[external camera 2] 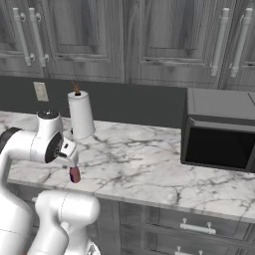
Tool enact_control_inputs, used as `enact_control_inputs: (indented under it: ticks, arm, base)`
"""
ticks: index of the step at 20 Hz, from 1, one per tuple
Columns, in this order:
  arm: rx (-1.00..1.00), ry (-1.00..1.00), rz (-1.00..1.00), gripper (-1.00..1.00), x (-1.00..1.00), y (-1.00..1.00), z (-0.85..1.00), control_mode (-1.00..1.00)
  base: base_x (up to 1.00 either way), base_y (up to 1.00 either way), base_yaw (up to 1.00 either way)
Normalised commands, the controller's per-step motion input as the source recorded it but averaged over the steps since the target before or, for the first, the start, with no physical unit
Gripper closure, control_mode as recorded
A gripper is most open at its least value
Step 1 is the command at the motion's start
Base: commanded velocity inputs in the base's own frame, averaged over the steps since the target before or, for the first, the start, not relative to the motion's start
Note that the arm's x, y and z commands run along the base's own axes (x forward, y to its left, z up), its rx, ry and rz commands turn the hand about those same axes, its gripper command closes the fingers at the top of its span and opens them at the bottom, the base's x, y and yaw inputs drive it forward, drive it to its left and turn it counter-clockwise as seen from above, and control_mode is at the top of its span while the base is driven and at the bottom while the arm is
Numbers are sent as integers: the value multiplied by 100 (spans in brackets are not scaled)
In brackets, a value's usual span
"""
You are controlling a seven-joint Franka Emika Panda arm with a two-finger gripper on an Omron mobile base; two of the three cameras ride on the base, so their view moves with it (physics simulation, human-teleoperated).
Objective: Move the drinks to the dining counter.
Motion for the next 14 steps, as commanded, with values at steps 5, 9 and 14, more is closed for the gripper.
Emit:
enact_control_inputs:
  ticks: [5,9,14]
  arm:
    - [-11,-3,-1,-100,4,-4,-8,-100]
    - [-10,-6,-1,-100,4,-14,0,-100]
    - [-9,0,0,-100,16,-16,0,-100]
  base:
    - [0,0,0]
    - [0,0,0]
    - [0,0,0]
